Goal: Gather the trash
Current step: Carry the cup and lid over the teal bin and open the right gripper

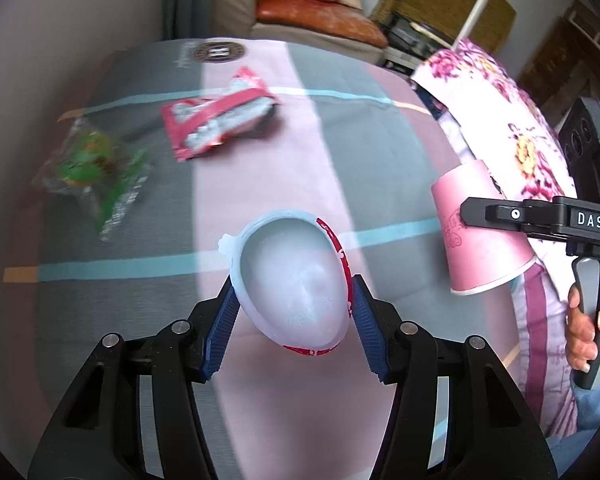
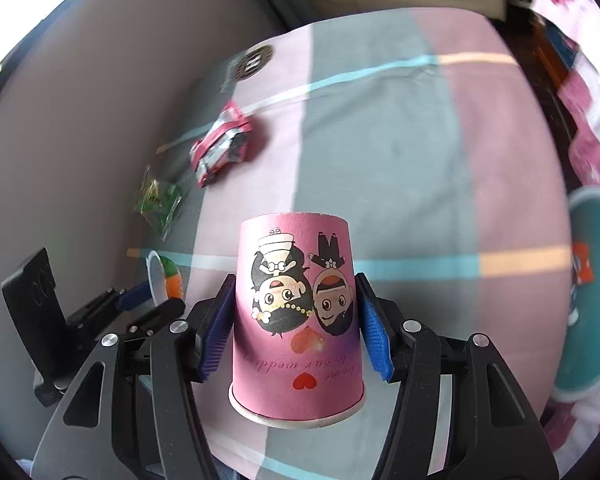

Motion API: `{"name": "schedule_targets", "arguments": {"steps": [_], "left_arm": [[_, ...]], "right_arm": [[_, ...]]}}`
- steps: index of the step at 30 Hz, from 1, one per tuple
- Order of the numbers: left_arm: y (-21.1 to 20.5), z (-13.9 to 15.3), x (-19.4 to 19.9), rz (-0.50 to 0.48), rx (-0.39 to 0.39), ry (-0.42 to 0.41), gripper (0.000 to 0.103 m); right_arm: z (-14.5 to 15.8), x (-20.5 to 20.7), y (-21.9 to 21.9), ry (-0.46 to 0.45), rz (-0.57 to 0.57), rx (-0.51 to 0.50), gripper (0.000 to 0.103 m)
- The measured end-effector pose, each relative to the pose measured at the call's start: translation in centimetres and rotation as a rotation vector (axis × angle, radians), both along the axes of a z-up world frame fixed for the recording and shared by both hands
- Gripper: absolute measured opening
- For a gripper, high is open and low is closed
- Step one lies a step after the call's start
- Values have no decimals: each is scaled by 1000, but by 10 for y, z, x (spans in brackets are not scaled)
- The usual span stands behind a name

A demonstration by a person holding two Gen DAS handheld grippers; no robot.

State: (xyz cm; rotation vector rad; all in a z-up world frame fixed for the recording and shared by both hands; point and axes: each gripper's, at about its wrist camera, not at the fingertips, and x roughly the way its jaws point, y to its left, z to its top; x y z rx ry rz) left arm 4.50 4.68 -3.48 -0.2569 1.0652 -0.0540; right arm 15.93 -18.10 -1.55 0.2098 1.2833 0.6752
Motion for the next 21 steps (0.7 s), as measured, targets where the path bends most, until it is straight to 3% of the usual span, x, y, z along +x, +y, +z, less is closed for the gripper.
{"name": "schedule_targets", "arguments": {"steps": [21], "left_arm": [[-153, 18, 46, -292, 65, -18, 57]], "right_arm": [[9, -19, -172, -68, -362, 173, 55]]}}
